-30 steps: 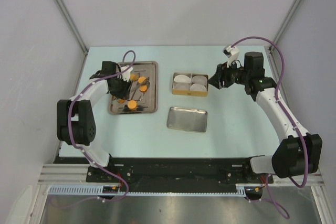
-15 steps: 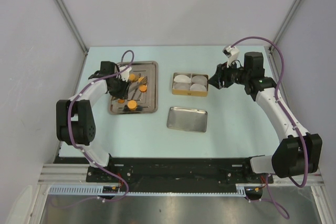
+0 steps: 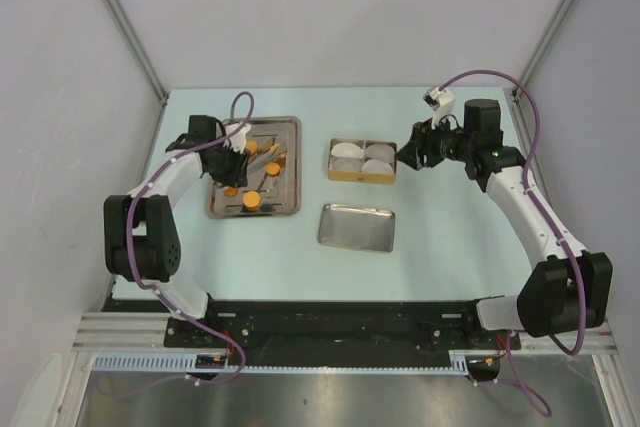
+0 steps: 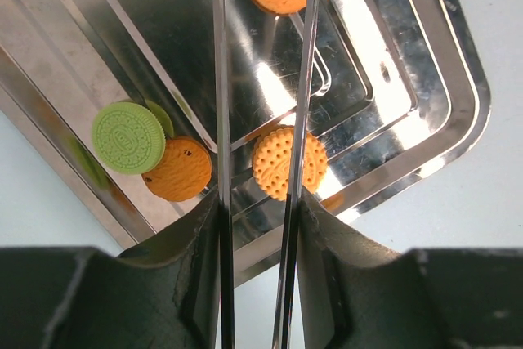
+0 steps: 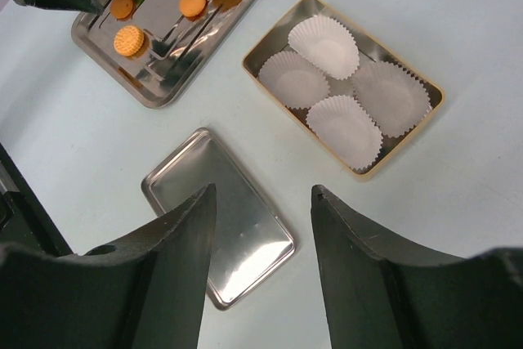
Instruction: Pack the cookies
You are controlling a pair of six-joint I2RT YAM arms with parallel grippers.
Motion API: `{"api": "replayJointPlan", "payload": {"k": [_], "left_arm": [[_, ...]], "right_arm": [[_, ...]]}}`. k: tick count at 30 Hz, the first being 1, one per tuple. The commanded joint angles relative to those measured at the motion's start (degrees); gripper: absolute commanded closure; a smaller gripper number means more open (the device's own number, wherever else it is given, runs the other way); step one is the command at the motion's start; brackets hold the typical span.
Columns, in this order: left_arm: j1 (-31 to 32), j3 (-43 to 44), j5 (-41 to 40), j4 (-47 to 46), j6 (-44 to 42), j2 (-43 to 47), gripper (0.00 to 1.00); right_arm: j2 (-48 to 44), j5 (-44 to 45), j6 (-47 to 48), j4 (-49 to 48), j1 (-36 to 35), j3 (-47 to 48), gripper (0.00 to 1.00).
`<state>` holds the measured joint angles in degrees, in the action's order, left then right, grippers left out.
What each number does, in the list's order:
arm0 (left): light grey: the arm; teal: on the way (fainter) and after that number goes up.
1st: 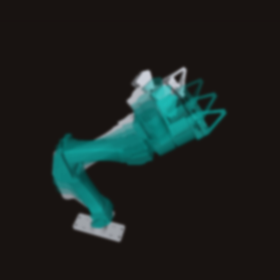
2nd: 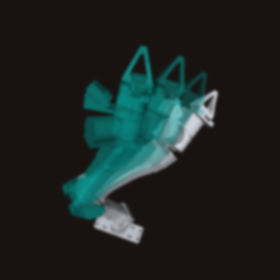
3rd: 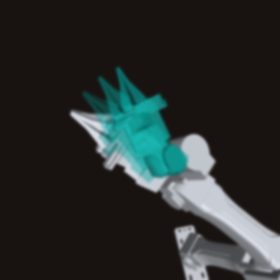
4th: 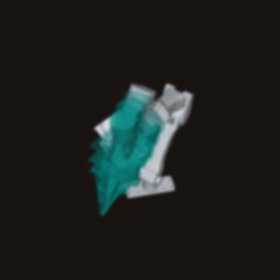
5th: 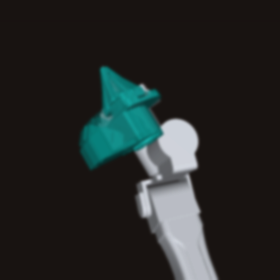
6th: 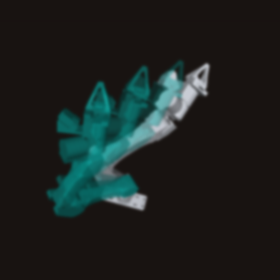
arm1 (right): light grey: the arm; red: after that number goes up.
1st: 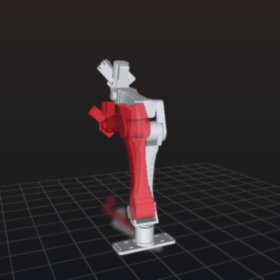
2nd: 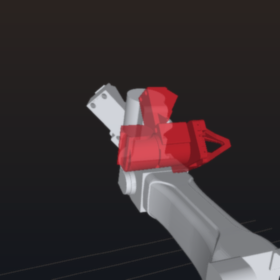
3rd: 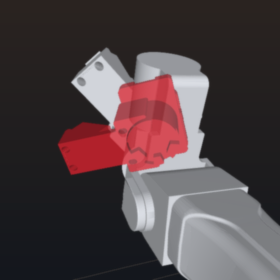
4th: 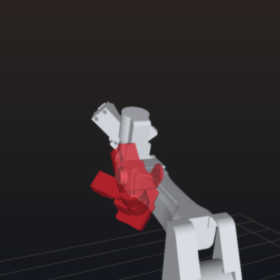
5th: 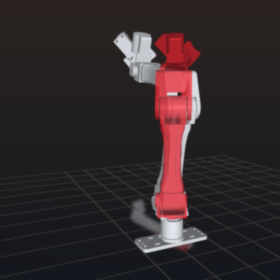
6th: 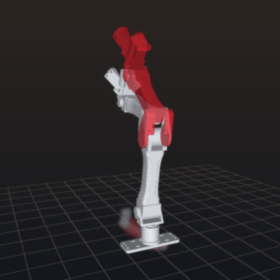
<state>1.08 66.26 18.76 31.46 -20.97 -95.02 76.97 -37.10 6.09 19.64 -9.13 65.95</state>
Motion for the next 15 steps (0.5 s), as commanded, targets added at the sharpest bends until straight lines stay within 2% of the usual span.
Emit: {"api": "replayJointPlan", "payload": {"k": [1, 6, 15], "left_arm": [[-0.03, 2.56, 4.52, -0.44, 0.05, 3.97, 0.73], [3.56, 3.43, 8.39, 0.18, -0.74, 6.34, 0.73], [12.97, 8.96, 6.99, 0.79, 0.05, 6.78, 0.73]], "right_arm": [[0.20, -0.34, 0.94, -0.21, 0.25, 0.05, 0.46], [0.37, 0.01, 1.03, -0.39, 0.25, 0.05, 0.46], [0.55, 0.98, 1.21, -0.21, 0.42, 0.05, 0.46]]}}
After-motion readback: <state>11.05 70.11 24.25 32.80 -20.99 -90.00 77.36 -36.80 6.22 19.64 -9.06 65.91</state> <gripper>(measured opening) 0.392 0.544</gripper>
